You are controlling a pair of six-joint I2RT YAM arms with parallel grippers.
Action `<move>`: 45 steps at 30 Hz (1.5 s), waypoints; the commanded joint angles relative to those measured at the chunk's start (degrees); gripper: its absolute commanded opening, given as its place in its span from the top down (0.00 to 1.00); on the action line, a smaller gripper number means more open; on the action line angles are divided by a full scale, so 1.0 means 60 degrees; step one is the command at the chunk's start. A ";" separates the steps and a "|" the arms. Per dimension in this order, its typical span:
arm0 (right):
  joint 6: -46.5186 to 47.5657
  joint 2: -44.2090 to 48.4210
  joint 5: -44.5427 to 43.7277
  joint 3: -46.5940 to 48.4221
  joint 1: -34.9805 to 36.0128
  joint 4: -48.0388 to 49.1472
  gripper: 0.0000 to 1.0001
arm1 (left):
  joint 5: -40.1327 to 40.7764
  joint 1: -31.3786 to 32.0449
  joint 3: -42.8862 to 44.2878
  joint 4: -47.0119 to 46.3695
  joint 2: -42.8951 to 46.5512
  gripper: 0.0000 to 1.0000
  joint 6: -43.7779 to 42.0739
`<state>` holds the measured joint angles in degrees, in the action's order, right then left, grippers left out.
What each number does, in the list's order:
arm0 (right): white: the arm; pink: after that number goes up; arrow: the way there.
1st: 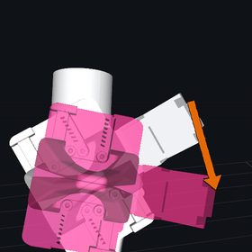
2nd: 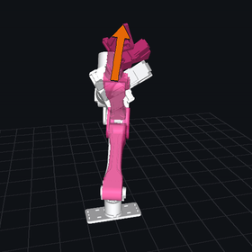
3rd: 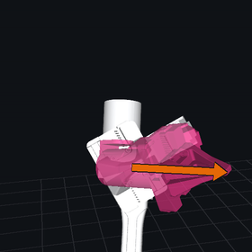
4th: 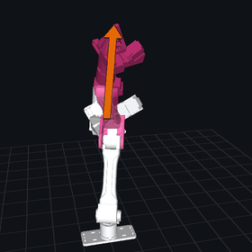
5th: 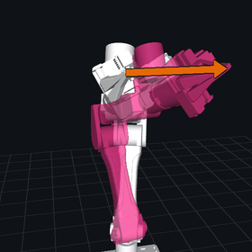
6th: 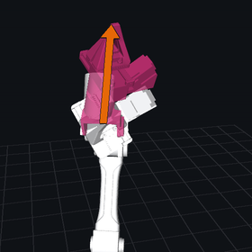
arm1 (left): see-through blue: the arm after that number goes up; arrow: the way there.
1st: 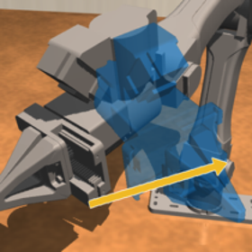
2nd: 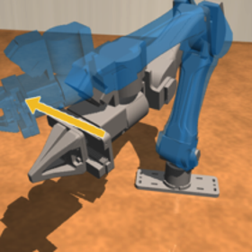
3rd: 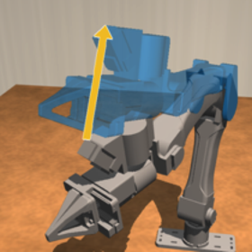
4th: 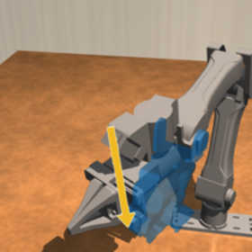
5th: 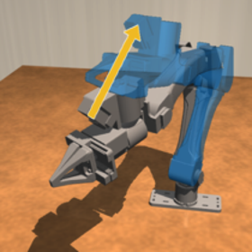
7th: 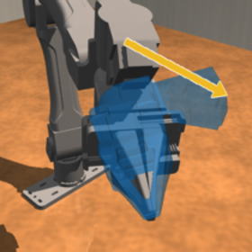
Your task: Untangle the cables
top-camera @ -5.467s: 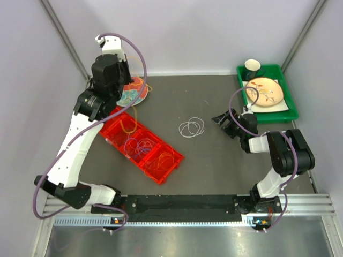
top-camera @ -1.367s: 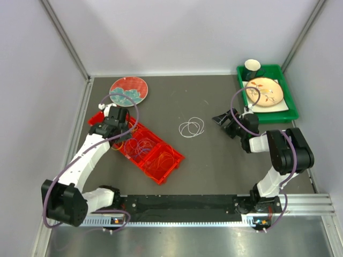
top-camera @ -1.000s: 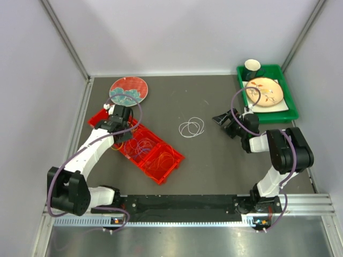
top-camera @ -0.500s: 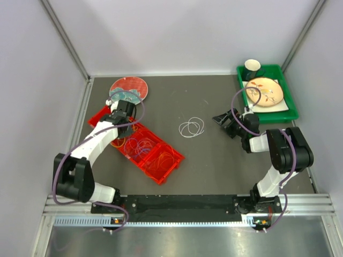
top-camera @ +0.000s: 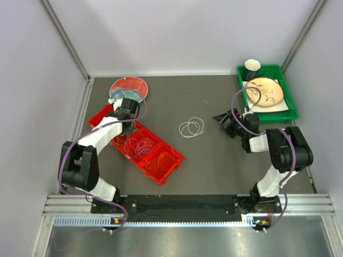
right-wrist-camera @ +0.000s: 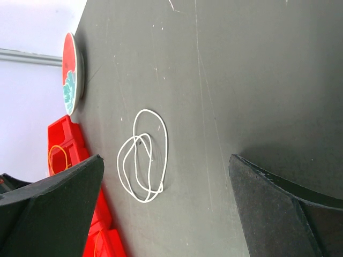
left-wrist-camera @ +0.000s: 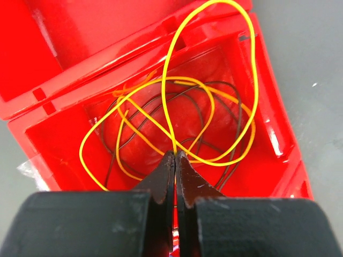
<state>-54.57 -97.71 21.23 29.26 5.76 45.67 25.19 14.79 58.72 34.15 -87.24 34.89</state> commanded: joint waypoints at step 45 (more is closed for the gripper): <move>-0.0090 -0.0165 0.0138 -0.0042 -0.0140 0.0562 0.01 | -0.2528 0.4317 0.4289 -0.1122 -0.1951 0.47 -0.1202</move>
<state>-55.31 -98.06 21.80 29.26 5.45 46.22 11.49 38.96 78.02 30.20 -93.60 28.47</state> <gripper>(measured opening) 0.987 0.545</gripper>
